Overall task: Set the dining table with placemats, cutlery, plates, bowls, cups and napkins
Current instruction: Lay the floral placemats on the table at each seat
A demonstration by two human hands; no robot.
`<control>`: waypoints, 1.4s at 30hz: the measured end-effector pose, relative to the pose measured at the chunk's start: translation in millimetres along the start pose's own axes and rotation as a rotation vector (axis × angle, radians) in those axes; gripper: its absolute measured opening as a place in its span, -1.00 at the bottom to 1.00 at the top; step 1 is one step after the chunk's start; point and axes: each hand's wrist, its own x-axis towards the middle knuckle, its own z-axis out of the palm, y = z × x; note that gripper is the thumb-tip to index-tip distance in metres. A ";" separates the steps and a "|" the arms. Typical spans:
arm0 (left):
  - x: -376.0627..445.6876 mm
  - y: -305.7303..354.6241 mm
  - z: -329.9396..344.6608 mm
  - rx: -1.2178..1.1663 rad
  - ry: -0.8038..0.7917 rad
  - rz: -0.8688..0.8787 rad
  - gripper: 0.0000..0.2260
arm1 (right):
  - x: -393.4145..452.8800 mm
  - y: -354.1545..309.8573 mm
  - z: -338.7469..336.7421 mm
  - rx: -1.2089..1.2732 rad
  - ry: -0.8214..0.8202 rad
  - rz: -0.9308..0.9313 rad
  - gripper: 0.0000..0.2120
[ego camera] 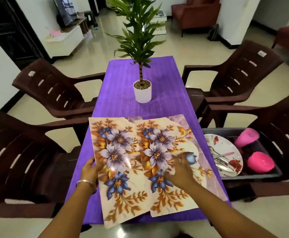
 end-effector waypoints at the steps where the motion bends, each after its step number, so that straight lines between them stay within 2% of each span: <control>1: 0.2 -1.1 -4.5 -0.051 -0.073 -0.066 -0.70 | -8.5 -7.4 12.6 -0.017 -0.089 0.028 -0.07; 3: -2.4 -9.3 -8.5 -0.049 -0.210 -0.232 -0.62 | -22.8 -20.3 34.3 -0.037 -0.215 0.094 -0.13; 6: -23.7 -15.8 -3.0 0.043 -0.413 -0.340 -0.79 | -38.9 -36.7 47.4 -0.139 -0.233 0.131 -0.17; 8: -26.8 -13.5 -6.0 0.074 -0.388 -0.294 -0.86 | -42.1 -45.4 47.8 -0.140 -0.222 0.147 -0.17; 14: 26.4 5.1 -57.2 0.099 -0.236 -0.067 -0.77 | -38.2 -54.1 61.3 -0.177 -0.141 0.243 -0.20; 19: 39.5 29.6 -84.3 0.083 -0.188 -0.008 -0.69 | -37.7 -49.7 58.7 -0.094 -0.089 0.335 -0.30; 22: 43.0 34.7 -86.4 0.090 -0.196 0.031 -0.70 | -43.2 -48.3 58.8 -0.083 -0.103 0.350 -0.17; 27: 46.9 31.8 -83.0 0.073 -0.205 0.045 -0.71 | -50.7 -48.6 62.3 -0.129 -0.101 0.344 -0.04; 42: 61.1 24.2 -94.9 0.039 -0.224 0.008 -0.73 | -37.7 -41.4 55.8 -0.174 -0.119 0.373 -0.04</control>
